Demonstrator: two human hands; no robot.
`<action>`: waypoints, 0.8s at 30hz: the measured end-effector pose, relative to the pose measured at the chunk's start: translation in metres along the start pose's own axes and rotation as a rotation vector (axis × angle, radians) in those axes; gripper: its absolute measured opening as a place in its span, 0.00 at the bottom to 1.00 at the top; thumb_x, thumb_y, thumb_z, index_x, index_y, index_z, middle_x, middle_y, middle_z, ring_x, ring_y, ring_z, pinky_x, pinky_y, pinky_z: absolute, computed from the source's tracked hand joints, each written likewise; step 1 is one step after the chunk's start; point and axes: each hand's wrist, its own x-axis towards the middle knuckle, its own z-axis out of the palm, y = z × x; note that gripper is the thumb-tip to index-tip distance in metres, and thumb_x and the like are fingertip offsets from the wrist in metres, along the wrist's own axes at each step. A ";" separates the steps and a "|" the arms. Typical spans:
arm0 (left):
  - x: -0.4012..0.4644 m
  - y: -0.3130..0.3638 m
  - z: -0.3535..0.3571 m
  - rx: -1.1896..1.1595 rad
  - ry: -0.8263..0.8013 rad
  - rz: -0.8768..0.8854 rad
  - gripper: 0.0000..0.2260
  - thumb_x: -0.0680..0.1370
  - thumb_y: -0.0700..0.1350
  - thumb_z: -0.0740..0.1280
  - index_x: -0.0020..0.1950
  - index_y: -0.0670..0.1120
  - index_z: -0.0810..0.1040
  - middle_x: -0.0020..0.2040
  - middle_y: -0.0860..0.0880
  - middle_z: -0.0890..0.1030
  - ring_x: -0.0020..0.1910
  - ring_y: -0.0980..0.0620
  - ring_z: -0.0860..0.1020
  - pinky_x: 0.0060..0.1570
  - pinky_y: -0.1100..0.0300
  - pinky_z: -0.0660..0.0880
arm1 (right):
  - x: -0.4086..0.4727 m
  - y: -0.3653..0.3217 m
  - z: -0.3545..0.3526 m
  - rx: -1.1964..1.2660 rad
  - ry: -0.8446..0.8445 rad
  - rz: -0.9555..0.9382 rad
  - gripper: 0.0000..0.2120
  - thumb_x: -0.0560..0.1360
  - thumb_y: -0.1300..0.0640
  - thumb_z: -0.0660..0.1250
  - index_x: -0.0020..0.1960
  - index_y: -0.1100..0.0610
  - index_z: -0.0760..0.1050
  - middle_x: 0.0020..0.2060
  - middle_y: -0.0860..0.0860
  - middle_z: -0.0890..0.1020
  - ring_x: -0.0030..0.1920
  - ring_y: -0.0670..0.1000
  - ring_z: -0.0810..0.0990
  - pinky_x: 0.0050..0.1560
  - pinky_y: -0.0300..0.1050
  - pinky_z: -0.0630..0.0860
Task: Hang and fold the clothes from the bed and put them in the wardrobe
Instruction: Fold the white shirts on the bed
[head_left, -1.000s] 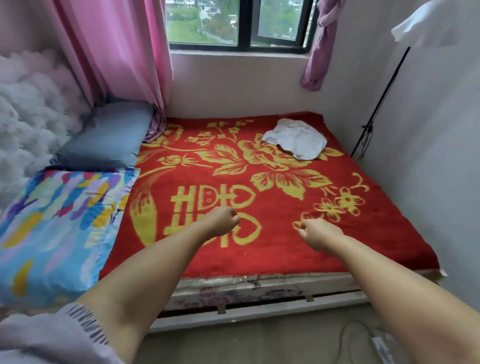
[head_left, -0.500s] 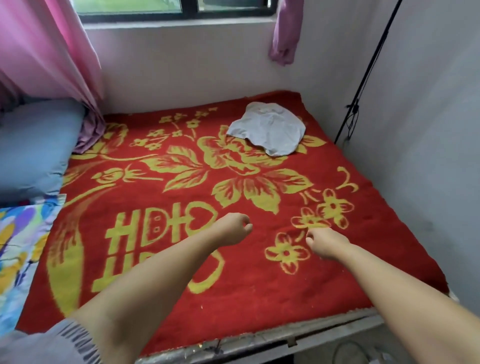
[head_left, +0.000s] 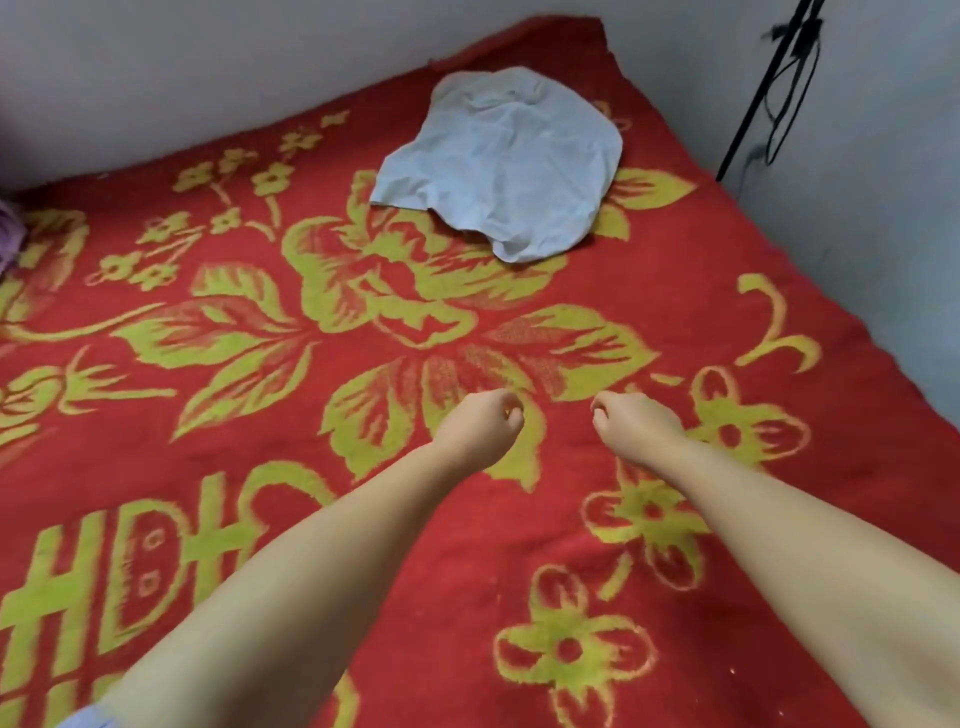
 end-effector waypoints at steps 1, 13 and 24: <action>0.024 -0.004 0.007 0.006 0.033 0.005 0.14 0.81 0.45 0.55 0.58 0.45 0.77 0.45 0.49 0.81 0.28 0.53 0.72 0.28 0.60 0.69 | 0.022 0.001 0.011 0.011 0.038 -0.005 0.15 0.80 0.54 0.52 0.58 0.56 0.75 0.56 0.55 0.80 0.54 0.59 0.77 0.46 0.49 0.73; 0.209 -0.056 0.070 0.373 0.413 0.180 0.22 0.80 0.50 0.57 0.73 0.47 0.63 0.67 0.45 0.69 0.66 0.45 0.67 0.61 0.50 0.65 | 0.158 0.027 0.087 0.007 0.387 -0.274 0.17 0.76 0.53 0.50 0.58 0.59 0.71 0.59 0.55 0.71 0.74 0.55 0.60 0.73 0.65 0.40; 0.363 -0.027 0.036 0.306 0.551 0.091 0.20 0.80 0.49 0.57 0.72 0.47 0.65 0.74 0.42 0.62 0.73 0.41 0.59 0.66 0.49 0.57 | 0.177 0.026 0.081 -0.061 0.432 -0.299 0.14 0.72 0.52 0.54 0.48 0.56 0.75 0.49 0.51 0.76 0.68 0.56 0.72 0.70 0.71 0.55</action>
